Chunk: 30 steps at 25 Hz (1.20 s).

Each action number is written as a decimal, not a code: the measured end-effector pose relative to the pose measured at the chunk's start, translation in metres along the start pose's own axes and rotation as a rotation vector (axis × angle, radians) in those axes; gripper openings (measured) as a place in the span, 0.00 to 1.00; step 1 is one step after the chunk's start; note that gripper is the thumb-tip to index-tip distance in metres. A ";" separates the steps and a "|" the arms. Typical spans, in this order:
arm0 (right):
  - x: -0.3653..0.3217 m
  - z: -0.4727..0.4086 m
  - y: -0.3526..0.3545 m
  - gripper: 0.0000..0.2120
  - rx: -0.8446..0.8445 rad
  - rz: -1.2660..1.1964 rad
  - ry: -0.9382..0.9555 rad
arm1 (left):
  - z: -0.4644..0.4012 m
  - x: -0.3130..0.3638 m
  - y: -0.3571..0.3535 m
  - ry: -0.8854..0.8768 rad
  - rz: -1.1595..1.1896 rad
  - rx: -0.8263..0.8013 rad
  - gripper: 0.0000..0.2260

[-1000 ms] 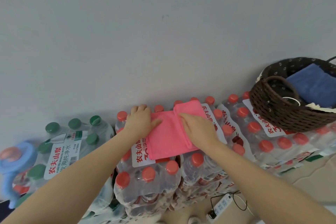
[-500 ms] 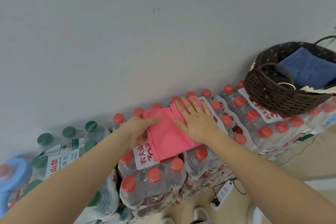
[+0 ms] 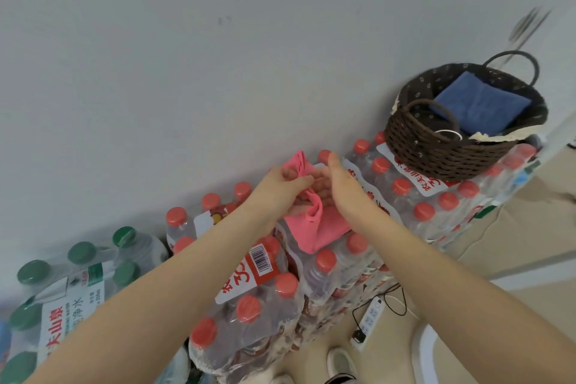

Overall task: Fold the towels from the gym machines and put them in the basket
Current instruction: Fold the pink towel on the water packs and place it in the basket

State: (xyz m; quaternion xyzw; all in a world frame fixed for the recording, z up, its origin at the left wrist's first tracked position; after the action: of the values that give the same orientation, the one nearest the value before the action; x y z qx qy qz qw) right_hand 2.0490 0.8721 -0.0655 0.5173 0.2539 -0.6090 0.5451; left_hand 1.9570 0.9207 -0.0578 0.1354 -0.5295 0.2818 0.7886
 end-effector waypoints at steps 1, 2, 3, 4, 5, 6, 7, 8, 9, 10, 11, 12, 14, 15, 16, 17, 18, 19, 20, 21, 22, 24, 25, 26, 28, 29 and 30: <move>0.001 0.006 0.004 0.27 -0.017 0.001 -0.058 | -0.007 -0.004 -0.006 0.027 0.028 -0.004 0.10; 0.000 0.010 0.006 0.25 -0.041 0.091 -0.091 | -0.014 -0.008 -0.008 0.050 0.061 0.012 0.10; 0.000 0.013 0.004 0.24 -0.067 0.209 -0.099 | -0.020 -0.012 -0.007 0.061 0.042 0.044 0.10; 0.002 0.014 0.003 0.22 -0.070 0.335 -0.090 | -0.025 -0.016 -0.006 0.057 -0.009 0.070 0.10; 0.005 0.015 0.004 0.20 -0.057 0.438 -0.089 | -0.028 -0.017 -0.003 0.037 -0.106 0.080 0.11; 0.008 0.014 0.006 0.20 -0.015 0.496 -0.075 | -0.028 -0.015 -0.003 -0.005 -0.202 0.071 0.12; 0.009 0.015 0.009 0.22 0.038 0.540 -0.047 | -0.026 -0.007 -0.004 -0.082 -0.334 0.054 0.12; 0.009 0.015 0.013 0.23 0.087 0.588 -0.009 | -0.023 0.004 -0.004 -0.196 -0.512 0.041 0.11; 0.007 0.018 0.015 0.22 0.131 0.633 0.037 | -0.018 0.014 -0.009 -0.306 -0.750 0.024 0.11; 0.006 0.020 0.017 0.21 0.157 0.674 0.077 | -0.015 0.018 -0.016 -0.382 -0.970 -0.015 0.14; 0.007 0.023 0.018 0.21 0.167 0.721 0.104 | -0.016 0.014 -0.020 -0.388 -1.160 -0.061 0.20; 0.009 0.025 0.020 0.21 0.175 0.772 0.126 | -0.019 0.008 -0.022 -0.351 -1.295 -0.104 0.26; 0.004 0.032 0.020 0.20 0.233 0.956 0.268 | -0.025 0.000 -0.020 -0.304 -1.419 -0.150 0.35; -0.001 0.038 0.015 0.18 0.272 1.071 0.389 | -0.027 -0.003 -0.020 -0.301 -1.460 -0.175 0.38; 0.000 0.042 0.007 0.17 0.262 1.178 0.495 | -0.029 -0.006 -0.020 -0.295 -1.491 -0.199 0.41; 0.004 0.041 0.000 0.18 0.219 1.268 0.548 | -0.031 -0.012 -0.018 -0.262 -1.505 -0.234 0.43; 0.011 0.039 -0.004 0.21 0.151 1.307 0.553 | -0.034 -0.018 -0.015 -0.220 -1.511 -0.273 0.45; 0.017 0.036 -0.005 0.22 0.080 1.284 0.528 | -0.036 -0.023 -0.012 -0.172 -1.519 -0.318 0.47; 0.022 0.034 -0.004 0.23 0.008 1.225 0.497 | -0.036 -0.026 -0.009 -0.153 -1.532 -0.352 0.49; 0.026 0.034 -0.003 0.24 -0.039 1.178 0.478 | -0.037 -0.026 -0.007 -0.155 -1.545 -0.373 0.49; 0.031 0.033 -0.002 0.26 -0.071 1.151 0.463 | -0.037 -0.025 -0.007 -0.188 -1.552 -0.398 0.47; 0.038 0.034 0.000 0.35 -0.123 1.145 0.435 | -0.035 -0.015 -0.009 -0.274 -1.491 -0.430 0.39; 0.039 0.034 0.001 0.39 -0.121 1.163 0.436 | -0.036 -0.007 -0.008 -0.305 -1.408 -0.411 0.35; 0.036 0.035 0.003 0.41 -0.097 1.170 0.449 | -0.037 0.003 -0.006 -0.336 -1.304 -0.366 0.31; 0.026 0.037 0.014 0.44 -0.027 1.086 0.474 | -0.037 0.027 -0.006 -0.382 -1.114 -0.246 0.26; 0.019 0.038 0.024 0.47 -0.005 0.998 0.474 | -0.038 0.039 -0.008 -0.388 -1.051 -0.179 0.24; 0.014 0.038 0.036 0.49 0.006 0.885 0.458 | -0.041 0.050 -0.011 -0.382 -1.000 -0.112 0.21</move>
State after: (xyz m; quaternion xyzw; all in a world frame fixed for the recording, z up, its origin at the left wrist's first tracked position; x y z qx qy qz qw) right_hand 2.0705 0.8232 -0.0564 0.6976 0.1213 -0.1907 0.6799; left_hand 2.0084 0.9473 -0.0279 0.3778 -0.5485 -0.1863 0.7223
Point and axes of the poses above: each hand's wrist, its own z-axis away from the middle knuckle, its own y-axis out of the back of the hand, x = y × z, the point moved 10 cm from there along -z, towards the middle knuckle, and after that the axes turned 11 degrees about -x, right-handed, at the moved point
